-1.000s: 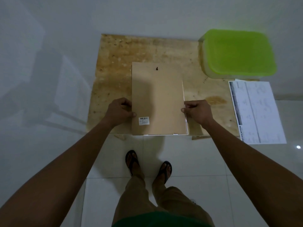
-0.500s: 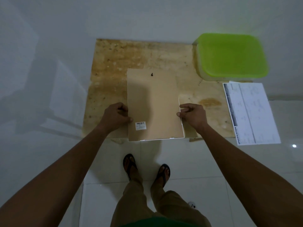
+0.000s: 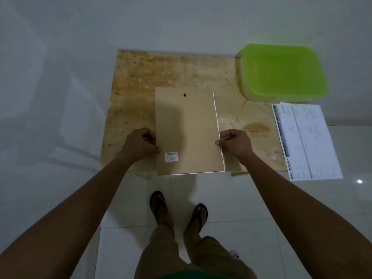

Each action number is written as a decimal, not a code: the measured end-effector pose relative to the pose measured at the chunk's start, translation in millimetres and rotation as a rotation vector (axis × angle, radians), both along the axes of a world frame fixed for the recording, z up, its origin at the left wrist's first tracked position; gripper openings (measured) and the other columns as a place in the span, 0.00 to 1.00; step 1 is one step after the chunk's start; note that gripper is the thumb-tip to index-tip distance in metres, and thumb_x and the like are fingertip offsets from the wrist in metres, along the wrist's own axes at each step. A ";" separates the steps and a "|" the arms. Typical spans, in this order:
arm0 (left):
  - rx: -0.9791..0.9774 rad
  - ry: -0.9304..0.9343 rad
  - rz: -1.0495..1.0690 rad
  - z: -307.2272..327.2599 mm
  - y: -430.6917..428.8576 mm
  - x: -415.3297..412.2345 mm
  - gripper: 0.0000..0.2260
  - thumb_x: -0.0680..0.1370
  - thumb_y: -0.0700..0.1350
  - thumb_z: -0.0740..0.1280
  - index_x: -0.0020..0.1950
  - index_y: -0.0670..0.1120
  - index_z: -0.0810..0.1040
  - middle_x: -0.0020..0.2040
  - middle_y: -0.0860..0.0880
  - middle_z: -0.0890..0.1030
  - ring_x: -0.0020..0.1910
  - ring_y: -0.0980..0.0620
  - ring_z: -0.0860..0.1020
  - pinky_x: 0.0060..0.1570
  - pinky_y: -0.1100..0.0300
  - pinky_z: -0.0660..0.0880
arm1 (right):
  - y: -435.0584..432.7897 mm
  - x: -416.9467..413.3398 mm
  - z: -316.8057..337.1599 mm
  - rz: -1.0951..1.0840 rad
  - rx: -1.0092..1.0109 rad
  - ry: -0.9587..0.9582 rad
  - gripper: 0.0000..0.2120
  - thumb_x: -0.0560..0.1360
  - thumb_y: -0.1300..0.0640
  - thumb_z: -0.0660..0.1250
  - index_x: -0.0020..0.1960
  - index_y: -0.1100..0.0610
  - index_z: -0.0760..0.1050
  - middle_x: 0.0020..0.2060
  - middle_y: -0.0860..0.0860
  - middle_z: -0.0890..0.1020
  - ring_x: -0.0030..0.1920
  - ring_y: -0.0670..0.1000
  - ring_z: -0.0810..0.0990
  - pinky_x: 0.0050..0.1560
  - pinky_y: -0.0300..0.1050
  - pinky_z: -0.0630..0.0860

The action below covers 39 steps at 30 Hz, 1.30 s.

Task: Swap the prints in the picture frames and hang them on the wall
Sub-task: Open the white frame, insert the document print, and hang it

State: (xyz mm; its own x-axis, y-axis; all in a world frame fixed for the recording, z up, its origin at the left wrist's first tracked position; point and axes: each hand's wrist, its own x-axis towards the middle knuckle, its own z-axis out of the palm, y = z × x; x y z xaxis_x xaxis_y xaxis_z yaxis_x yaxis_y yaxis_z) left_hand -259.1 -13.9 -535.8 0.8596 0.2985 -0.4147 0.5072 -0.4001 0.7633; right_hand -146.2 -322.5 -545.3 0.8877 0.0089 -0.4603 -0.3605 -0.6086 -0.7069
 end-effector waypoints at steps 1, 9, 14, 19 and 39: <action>0.015 -0.005 0.003 1.2 -1.4 0.1 0.16 0.62 0.38 0.82 0.44 0.44 0.81 0.45 0.47 0.85 0.46 0.50 0.83 0.47 0.56 0.79 | -0.7 0.5 0.5 0.003 0.003 0.005 0.13 0.63 0.63 0.82 0.44 0.54 0.84 0.38 0.50 0.85 0.40 0.49 0.83 0.57 0.53 0.81; 0.241 -0.100 0.120 10.6 -27.5 -2.0 0.15 0.64 0.52 0.78 0.41 0.41 0.87 0.38 0.44 0.86 0.37 0.52 0.83 0.41 0.54 0.80 | -0.7 2.2 -0.7 -0.003 0.044 0.062 0.14 0.64 0.66 0.81 0.46 0.55 0.84 0.37 0.52 0.85 0.40 0.52 0.84 0.54 0.55 0.83; 0.309 -0.029 0.237 16.5 -35.9 8.8 0.15 0.65 0.49 0.81 0.43 0.41 0.87 0.40 0.44 0.86 0.39 0.49 0.83 0.39 0.60 0.75 | 9.6 15.0 3.7 0.023 -0.019 0.104 0.10 0.65 0.49 0.81 0.41 0.52 0.85 0.35 0.47 0.86 0.40 0.51 0.86 0.52 0.52 0.83; 0.309 0.110 0.202 16.3 -23.5 25.5 0.21 0.62 0.60 0.80 0.34 0.42 0.84 0.29 0.49 0.80 0.30 0.54 0.79 0.27 0.63 0.67 | 27.2 29.5 5.0 -0.014 -0.175 -0.023 0.24 0.67 0.33 0.73 0.34 0.56 0.81 0.30 0.50 0.83 0.40 0.52 0.83 0.42 0.44 0.76; 0.168 0.231 0.204 10.9 -15.5 36.6 0.23 0.58 0.53 0.84 0.31 0.36 0.80 0.30 0.44 0.81 0.30 0.49 0.79 0.31 0.59 0.71 | 28.7 44.1 -5.4 -0.089 -0.123 0.086 0.16 0.63 0.40 0.80 0.35 0.53 0.83 0.30 0.48 0.84 0.35 0.53 0.85 0.50 0.54 0.83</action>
